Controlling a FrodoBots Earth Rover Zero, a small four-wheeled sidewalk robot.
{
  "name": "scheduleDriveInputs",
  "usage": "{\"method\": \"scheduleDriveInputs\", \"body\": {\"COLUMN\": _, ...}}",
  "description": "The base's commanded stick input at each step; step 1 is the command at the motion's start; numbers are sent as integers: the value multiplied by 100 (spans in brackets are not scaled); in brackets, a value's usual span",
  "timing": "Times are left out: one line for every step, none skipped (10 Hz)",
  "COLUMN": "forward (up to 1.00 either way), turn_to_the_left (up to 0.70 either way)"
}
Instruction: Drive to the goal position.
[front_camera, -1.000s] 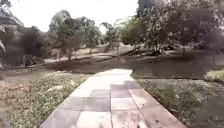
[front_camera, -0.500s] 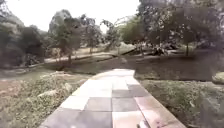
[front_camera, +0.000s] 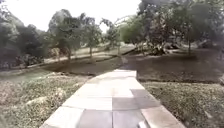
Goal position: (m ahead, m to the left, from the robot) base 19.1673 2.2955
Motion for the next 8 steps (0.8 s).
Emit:
{"method": "scheduleDriveInputs", "body": {"forward": 70, "turn_to_the_left": -1}}
{"method": "scheduleDriveInputs", "body": {"forward": 70, "turn_to_the_left": -10}}
{"method": "scheduleDriveInputs", "body": {"forward": 70, "turn_to_the_left": -34}}
{"method": "scheduleDriveInputs", "body": {"forward": 70, "turn_to_the_left": -34}}
{"method": "scheduleDriveInputs", "body": {"forward": 70, "turn_to_the_left": -32}}
{"method": "scheduleDriveInputs", "body": {"forward": 70, "turn_to_the_left": -33}}
{"method": "scheduleDriveInputs", "body": {"forward": 70, "turn_to_the_left": -33}}
{"method": "scheduleDriveInputs", "body": {"forward": 70, "turn_to_the_left": 0}}
